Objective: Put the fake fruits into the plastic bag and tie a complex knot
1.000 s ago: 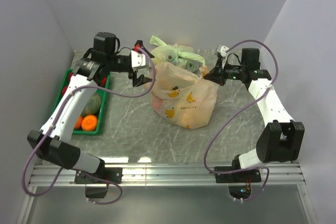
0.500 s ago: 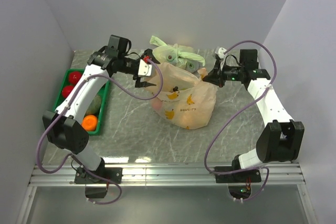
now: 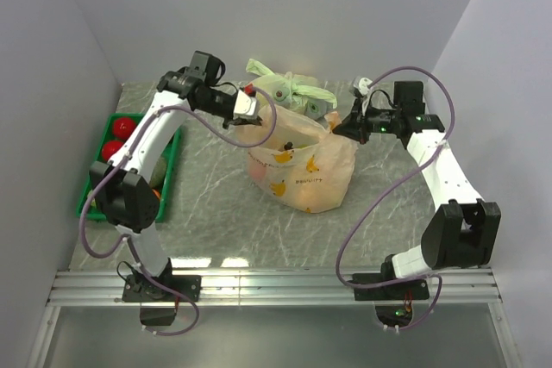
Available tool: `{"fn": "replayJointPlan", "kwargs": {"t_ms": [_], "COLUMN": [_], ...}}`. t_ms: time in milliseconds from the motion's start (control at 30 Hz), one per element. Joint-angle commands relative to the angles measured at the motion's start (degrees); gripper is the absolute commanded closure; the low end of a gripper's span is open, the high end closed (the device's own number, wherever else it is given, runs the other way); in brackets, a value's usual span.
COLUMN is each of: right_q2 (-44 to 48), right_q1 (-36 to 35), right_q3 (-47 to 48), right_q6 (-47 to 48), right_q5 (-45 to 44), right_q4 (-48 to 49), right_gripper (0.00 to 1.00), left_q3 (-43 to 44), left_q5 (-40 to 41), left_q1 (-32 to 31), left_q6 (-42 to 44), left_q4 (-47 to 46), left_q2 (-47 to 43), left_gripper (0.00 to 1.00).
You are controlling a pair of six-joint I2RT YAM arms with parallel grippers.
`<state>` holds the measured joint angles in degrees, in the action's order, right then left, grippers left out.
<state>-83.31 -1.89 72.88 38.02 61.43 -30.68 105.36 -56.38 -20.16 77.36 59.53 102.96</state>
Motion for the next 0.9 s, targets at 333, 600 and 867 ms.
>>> {"fn": "replayJointPlan", "kwargs": {"t_ms": [333, 600, 867], "right_q2": [14.6, 13.4, 10.7], "right_q1": [0.9, -1.0, 0.6], "right_q3": [-4.4, -5.4, -13.1], "right_q6": [-32.1, -38.9, -34.9], "right_q5": [-10.3, -16.2, -27.8], "right_q4": [16.0, 11.6, 10.0], "right_gripper": [1.0, 1.0, 1.0], "left_q3": [-23.0, -30.6, -52.0], "left_q5": [26.4, 40.4, 47.6], "left_q1": [0.0, -0.1, -0.1], "left_q6": [-83.9, -94.3, -93.8], "left_q4": [-54.5, -49.5, -51.8], "left_q2": [-32.6, -37.7, -50.5], "left_gripper": [0.99, 1.0, 1.0]}}
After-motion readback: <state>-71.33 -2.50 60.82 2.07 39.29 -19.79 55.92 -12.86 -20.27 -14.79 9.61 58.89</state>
